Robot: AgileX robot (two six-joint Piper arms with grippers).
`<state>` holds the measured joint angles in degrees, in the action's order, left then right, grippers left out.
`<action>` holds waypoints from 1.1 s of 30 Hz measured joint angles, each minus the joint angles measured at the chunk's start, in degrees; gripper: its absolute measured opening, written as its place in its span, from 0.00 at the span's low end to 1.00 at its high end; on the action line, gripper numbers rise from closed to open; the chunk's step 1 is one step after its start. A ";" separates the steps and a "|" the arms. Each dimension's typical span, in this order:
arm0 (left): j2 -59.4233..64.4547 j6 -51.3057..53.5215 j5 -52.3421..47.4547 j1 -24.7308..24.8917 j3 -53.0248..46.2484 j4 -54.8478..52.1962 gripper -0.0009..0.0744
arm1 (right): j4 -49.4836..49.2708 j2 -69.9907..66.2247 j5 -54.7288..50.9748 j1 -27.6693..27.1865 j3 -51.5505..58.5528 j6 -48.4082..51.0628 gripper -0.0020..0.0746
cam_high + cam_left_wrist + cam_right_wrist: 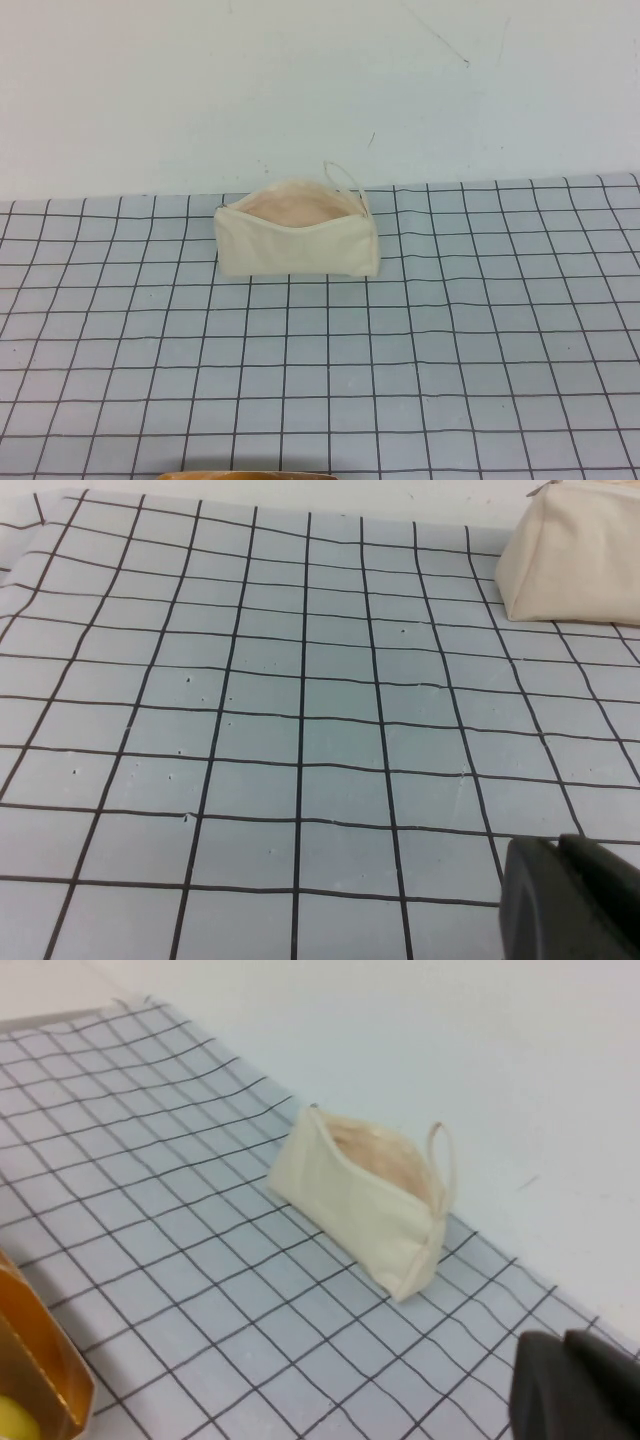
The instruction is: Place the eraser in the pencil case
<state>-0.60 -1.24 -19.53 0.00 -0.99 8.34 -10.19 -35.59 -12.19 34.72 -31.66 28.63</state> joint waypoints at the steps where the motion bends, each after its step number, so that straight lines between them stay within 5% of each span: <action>1: 0.00 0.00 0.00 0.00 0.00 0.00 0.01 | 0.31 1.87 2.22 0.00 2.84 0.10 0.02; 12: 0.00 0.00 0.00 0.00 0.00 0.00 0.01 | -3.95 15.36 20.79 -3.32 22.58 4.72 0.02; 19: 0.00 0.00 0.00 0.00 0.00 0.00 0.01 | -2.76 26.06 20.34 -25.43 29.71 4.75 0.02; 25: 0.00 0.00 0.00 0.00 0.00 0.00 0.01 | 10.79 30.48 13.44 -40.72 32.57 -12.82 0.02; 33: 0.00 0.00 0.00 0.00 0.00 0.00 0.01 | 12.67 34.17 4.30 -38.77 33.26 -20.15 0.02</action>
<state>-0.60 -1.24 -19.53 0.00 -0.99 8.34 2.48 -1.41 -7.90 -4.05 1.60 8.48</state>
